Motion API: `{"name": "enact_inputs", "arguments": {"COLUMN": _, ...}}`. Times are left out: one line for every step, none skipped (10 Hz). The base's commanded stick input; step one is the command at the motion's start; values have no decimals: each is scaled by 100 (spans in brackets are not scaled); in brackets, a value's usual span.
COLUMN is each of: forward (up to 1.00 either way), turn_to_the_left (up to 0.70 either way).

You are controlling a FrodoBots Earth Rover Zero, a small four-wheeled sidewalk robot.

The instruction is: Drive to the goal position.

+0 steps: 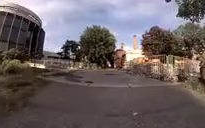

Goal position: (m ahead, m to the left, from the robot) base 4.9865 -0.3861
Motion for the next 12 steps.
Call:
{"name": "enact_inputs", "arguments": {"forward": 45, "turn_to_the_left": 0}}
{"name": "enact_inputs", "arguments": {"forward": 45, "turn_to_the_left": 0}}
{"name": "enact_inputs", "arguments": {"forward": 45, "turn_to_the_left": 0}}
{"name": "enact_inputs", "arguments": {"forward": 45, "turn_to_the_left": 0}}
{"name": "enact_inputs", "arguments": {"forward": 45, "turn_to_the_left": 0}}
{"name": "enact_inputs", "arguments": {"forward": 45, "turn_to_the_left": 0}}
{"name": "enact_inputs", "arguments": {"forward": 45, "turn_to_the_left": 0}}
{"name": "enact_inputs", "arguments": {"forward": 45, "turn_to_the_left": 0}}
{"name": "enact_inputs", "arguments": {"forward": 45, "turn_to_the_left": 0}}
{"name": "enact_inputs", "arguments": {"forward": 45, "turn_to_the_left": 0}}
{"name": "enact_inputs", "arguments": {"forward": 45, "turn_to_the_left": 0}}
{"name": "enact_inputs", "arguments": {"forward": 45, "turn_to_the_left": 0}}
